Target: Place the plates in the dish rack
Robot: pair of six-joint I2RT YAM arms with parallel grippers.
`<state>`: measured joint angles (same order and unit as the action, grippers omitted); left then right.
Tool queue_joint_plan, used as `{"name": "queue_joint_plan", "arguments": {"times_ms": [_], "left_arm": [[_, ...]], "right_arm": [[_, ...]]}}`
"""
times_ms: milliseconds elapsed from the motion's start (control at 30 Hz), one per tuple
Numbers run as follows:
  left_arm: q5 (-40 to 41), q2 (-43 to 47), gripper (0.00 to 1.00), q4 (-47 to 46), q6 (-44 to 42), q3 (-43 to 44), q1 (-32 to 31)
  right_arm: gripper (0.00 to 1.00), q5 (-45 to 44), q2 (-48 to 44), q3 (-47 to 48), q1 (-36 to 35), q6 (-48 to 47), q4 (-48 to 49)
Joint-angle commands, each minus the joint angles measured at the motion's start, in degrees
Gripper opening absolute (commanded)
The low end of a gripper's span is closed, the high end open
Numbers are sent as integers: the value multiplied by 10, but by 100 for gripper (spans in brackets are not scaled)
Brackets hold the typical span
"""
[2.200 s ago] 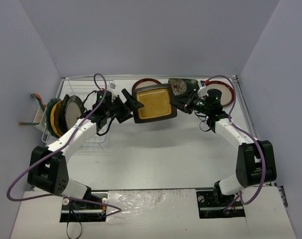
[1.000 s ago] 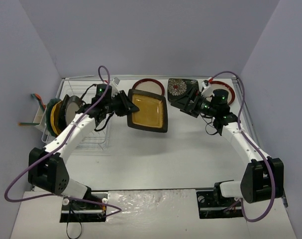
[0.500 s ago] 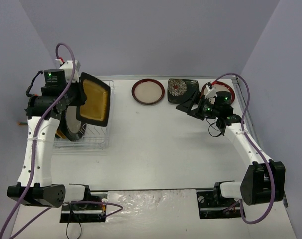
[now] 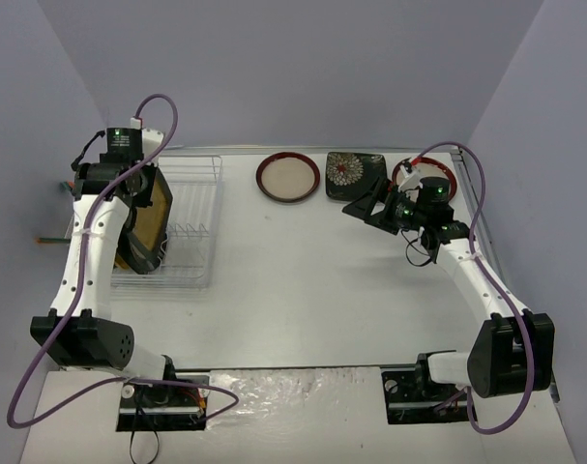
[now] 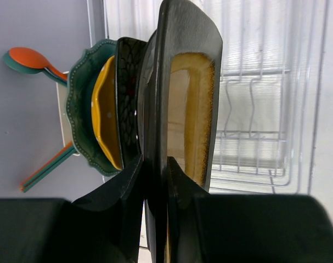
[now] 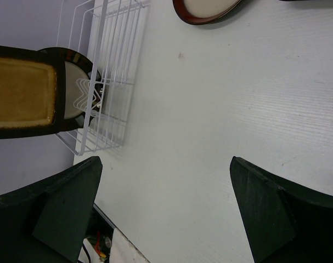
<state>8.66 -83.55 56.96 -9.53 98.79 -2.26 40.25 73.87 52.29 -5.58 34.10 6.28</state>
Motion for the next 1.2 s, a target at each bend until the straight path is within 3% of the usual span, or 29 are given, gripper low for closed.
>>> {"name": "queue_joint_plan", "arguments": {"times_ms": [0, 467, 1033, 1167], "left_arm": [[76, 14, 0, -76, -35, 24, -1], [78, -4, 0, -168, -11, -73, 0], [18, -12, 0, -229, 22, -156, 42], [17, -15, 8, -228, 27, -162, 43]], "right_arm": [[100, 2, -15, 23, 5, -13, 24], [100, 3, -7, 21, 6, -16, 23], [100, -4, 0, 12, 7, -18, 22], [100, -4, 0, 9, 6, -16, 22]]}}
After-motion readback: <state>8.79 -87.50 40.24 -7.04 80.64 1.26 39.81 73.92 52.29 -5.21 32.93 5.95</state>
